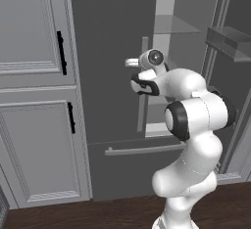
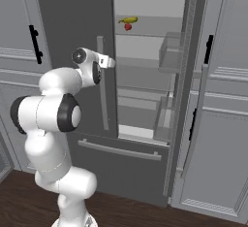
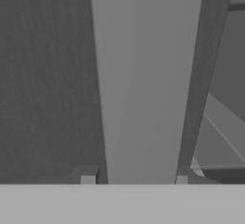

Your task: Take the strawberry from the fridge and place it on top of the pancake, located on the dining counter.

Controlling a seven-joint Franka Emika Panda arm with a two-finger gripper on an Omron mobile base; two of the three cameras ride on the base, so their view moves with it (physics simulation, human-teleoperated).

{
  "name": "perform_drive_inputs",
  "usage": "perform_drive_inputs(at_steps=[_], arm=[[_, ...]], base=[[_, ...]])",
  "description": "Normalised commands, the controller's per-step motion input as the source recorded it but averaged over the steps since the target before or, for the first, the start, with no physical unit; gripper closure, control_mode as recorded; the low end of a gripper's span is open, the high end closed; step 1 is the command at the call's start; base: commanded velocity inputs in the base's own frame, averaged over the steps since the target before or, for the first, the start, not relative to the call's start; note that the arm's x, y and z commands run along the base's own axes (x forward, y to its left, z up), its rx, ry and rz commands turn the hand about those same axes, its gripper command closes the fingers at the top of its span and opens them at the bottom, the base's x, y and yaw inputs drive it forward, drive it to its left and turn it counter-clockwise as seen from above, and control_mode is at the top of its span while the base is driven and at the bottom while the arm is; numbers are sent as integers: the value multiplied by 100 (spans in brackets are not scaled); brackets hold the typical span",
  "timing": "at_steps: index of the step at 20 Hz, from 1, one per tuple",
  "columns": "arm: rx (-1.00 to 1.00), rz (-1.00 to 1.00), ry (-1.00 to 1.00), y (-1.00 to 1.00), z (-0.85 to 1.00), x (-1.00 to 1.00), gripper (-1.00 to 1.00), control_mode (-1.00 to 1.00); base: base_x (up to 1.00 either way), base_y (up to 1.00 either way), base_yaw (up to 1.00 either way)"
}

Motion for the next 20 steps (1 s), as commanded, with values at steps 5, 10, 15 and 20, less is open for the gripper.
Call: perform_drive_inputs(at_steps=[5,10,15,20], arm=[[0,0,-1,0,0,-58,100,-100],[0,0,0,14,0,-100,100,-100],[-1,0,1,64,0,-78,100,-100],[-6,-1,4,94,0,-48,100,-100]], base=[[0,0,0],[0,0,0],[0,0,0],[0,0,0]])
